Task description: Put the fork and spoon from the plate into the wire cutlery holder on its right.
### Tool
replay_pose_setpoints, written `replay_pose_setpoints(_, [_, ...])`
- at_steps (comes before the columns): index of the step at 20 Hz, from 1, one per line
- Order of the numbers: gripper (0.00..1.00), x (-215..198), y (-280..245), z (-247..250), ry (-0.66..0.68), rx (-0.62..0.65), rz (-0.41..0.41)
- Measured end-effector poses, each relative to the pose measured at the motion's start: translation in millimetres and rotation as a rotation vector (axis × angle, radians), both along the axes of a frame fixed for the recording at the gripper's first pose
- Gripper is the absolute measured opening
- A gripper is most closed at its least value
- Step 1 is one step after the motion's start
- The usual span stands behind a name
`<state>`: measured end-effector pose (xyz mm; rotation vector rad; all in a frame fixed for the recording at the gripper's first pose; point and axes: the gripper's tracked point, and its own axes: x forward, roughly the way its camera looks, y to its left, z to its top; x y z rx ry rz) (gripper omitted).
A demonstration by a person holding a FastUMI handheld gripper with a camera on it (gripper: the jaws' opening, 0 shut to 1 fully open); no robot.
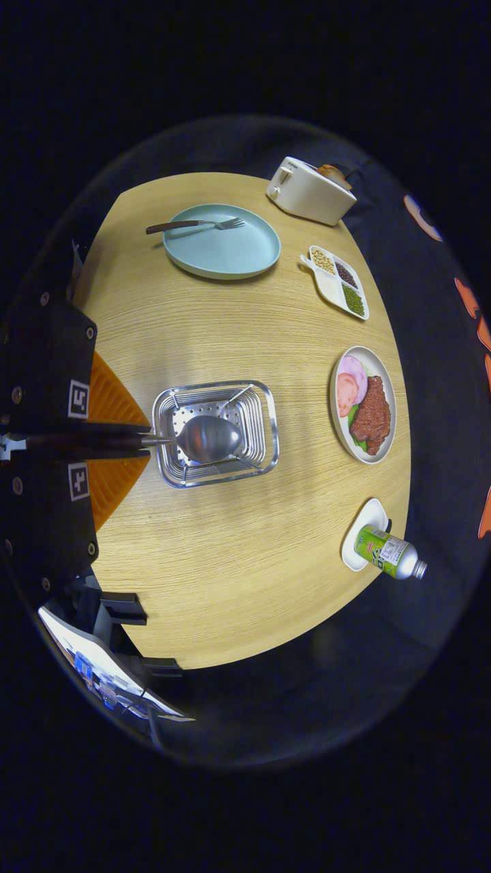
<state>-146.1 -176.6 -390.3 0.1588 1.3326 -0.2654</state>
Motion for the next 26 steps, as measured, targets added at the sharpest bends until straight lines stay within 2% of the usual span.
replay_pose_setpoints(3, [0.12, 19.9, -7.6, 11.1, -0.089, 0.025, -0.067])
replay_pose_setpoints(7, [0.23, 59.1, -17.1, 52.2, -0.299, -0.002, -0.076])
replay_pose_setpoints(12, [0.56, 109.2, -2.2, 118.7, -0.607, -0.028, -0.045])
replay_pose_setpoints(18, [0.83, 143.5, 54.7, 181.5, -0.889, -0.039, 0.076])
replay_pose_setpoints(22, [0.89, 160.9, 90.2, 219.0, -1.065, -0.051, 0.121])
replay_pose_setpoints(26, [0.89, 171.9, 119.5, 254.3, -1.242, -0.069, 0.166])
